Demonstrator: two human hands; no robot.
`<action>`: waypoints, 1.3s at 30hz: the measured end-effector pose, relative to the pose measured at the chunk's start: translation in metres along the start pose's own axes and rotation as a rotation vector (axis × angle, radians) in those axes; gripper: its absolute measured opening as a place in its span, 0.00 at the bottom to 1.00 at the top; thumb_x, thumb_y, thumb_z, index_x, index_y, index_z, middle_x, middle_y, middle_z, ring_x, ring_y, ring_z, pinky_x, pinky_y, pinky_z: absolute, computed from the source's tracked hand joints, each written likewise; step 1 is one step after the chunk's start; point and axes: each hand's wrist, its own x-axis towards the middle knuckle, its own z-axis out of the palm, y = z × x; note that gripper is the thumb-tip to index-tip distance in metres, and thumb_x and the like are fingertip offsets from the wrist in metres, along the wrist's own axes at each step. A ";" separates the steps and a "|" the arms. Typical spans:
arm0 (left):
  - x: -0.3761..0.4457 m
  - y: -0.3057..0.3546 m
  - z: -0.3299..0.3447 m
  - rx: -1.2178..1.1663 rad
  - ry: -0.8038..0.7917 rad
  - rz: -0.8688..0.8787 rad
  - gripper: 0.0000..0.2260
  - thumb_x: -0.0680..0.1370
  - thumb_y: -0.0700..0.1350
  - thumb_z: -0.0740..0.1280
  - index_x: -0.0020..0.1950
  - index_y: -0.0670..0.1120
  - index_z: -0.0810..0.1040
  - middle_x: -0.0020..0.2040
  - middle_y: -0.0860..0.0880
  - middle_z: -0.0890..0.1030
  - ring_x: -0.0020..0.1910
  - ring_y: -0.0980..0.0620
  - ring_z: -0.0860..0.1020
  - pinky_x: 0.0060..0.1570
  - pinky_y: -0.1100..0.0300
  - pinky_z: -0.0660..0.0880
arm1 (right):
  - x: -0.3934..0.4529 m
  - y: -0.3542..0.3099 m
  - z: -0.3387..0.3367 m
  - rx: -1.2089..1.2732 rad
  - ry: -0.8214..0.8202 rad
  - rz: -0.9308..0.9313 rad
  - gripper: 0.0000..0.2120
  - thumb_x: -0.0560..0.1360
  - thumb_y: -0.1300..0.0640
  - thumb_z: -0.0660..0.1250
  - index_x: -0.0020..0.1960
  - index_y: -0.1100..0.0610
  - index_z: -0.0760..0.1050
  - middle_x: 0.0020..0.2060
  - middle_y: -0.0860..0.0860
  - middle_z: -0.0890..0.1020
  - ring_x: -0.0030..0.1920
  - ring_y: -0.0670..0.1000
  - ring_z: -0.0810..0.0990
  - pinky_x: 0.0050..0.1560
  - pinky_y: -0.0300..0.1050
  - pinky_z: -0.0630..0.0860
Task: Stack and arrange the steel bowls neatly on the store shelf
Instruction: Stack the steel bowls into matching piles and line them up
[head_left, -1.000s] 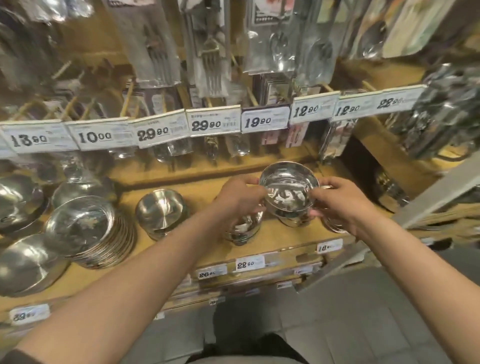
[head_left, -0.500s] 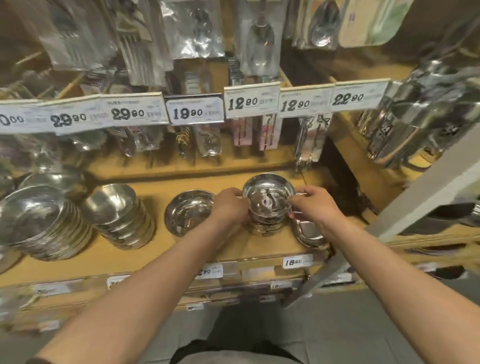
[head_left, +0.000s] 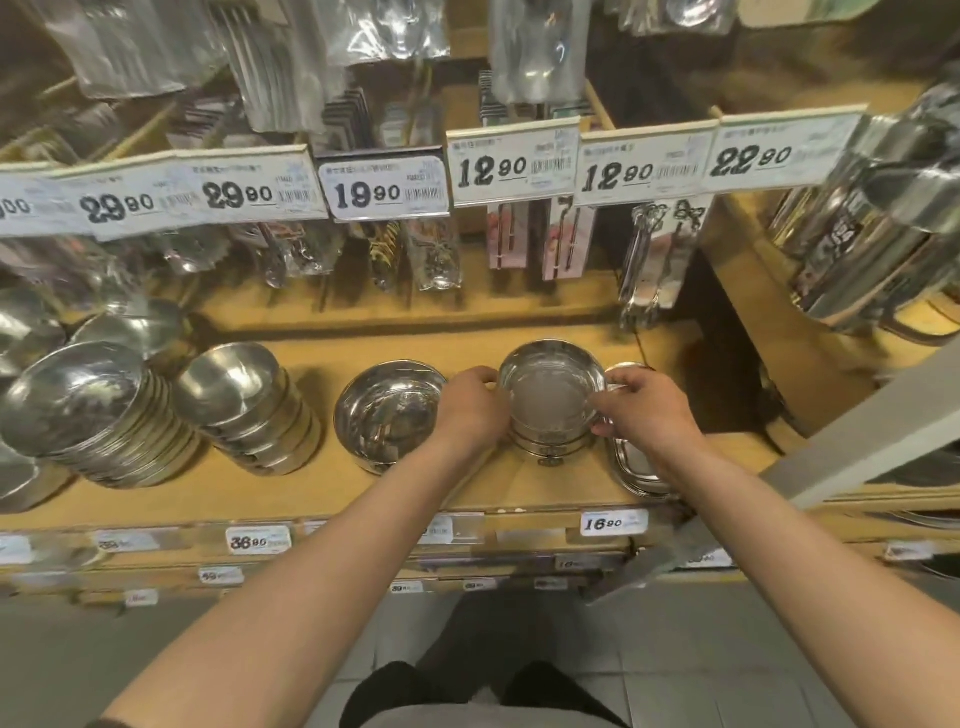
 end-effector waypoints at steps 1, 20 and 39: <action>0.001 0.000 0.000 -0.003 -0.001 0.003 0.15 0.81 0.41 0.64 0.68 0.41 0.78 0.61 0.42 0.83 0.59 0.41 0.81 0.60 0.45 0.79 | 0.000 0.000 0.000 0.003 0.003 0.001 0.09 0.75 0.66 0.71 0.47 0.53 0.81 0.40 0.49 0.83 0.36 0.48 0.83 0.46 0.50 0.85; -0.036 0.028 -0.040 0.159 0.096 0.165 0.22 0.81 0.50 0.67 0.74 0.45 0.72 0.53 0.50 0.82 0.52 0.50 0.79 0.52 0.61 0.72 | -0.028 -0.033 -0.025 -0.039 0.069 -0.059 0.10 0.76 0.55 0.70 0.56 0.55 0.80 0.38 0.50 0.81 0.40 0.49 0.80 0.51 0.51 0.82; -0.076 -0.033 -0.229 -0.170 0.188 0.165 0.03 0.78 0.43 0.68 0.47 0.46 0.80 0.30 0.51 0.78 0.28 0.51 0.74 0.32 0.61 0.72 | -0.111 -0.074 -0.016 0.092 0.176 -0.178 0.11 0.76 0.54 0.66 0.46 0.63 0.76 0.33 0.47 0.81 0.35 0.45 0.81 0.39 0.42 0.81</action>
